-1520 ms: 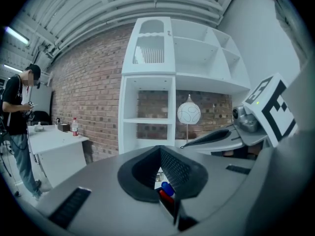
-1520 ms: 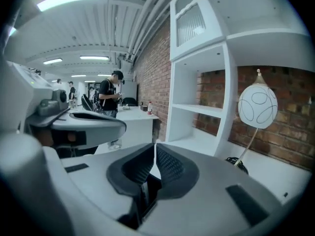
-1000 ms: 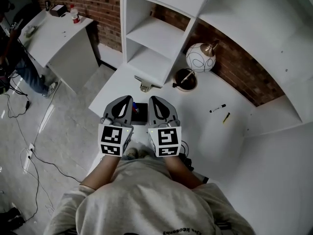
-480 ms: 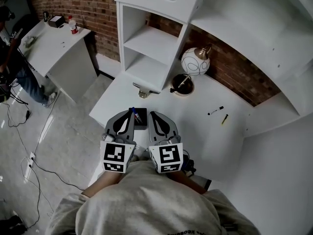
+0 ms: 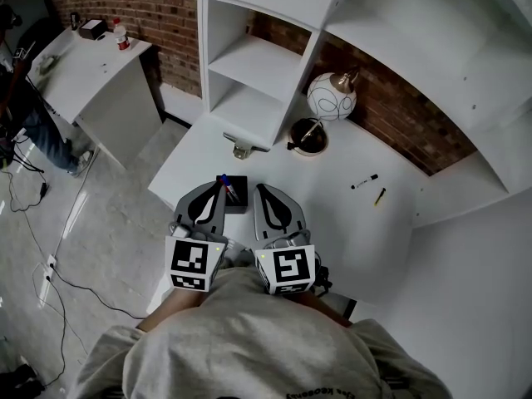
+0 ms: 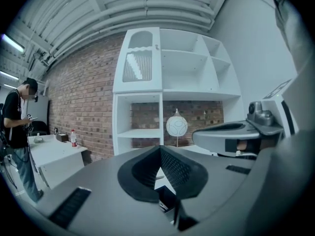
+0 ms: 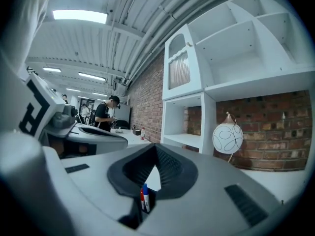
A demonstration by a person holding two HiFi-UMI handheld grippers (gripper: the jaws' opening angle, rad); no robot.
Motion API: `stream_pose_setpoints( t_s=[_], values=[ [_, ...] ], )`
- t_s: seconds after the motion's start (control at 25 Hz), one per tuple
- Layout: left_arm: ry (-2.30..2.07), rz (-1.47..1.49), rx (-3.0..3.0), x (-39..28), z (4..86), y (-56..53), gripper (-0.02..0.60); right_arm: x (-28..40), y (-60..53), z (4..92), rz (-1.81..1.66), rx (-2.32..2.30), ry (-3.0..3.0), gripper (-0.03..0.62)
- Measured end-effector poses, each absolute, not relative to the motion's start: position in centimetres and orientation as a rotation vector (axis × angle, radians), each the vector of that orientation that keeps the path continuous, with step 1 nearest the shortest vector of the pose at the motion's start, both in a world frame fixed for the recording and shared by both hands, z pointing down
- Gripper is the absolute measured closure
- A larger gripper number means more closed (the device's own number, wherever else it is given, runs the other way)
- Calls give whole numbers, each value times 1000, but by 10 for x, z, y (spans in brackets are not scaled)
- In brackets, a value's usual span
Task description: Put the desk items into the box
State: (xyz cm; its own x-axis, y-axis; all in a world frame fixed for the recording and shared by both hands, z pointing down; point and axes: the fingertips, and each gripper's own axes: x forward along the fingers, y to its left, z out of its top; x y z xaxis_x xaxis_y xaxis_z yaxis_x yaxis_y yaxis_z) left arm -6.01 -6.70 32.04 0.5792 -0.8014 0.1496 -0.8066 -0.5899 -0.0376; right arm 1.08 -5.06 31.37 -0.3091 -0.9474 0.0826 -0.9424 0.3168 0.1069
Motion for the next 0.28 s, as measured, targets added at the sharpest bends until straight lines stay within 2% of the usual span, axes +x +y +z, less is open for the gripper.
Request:
stream_pose_setpoints(
  t_s=[0.28],
  values=[
    [-1399,227,2785,-53,315,-64,577,6,-50,304,-88,1724,-2467,577]
  ],
)
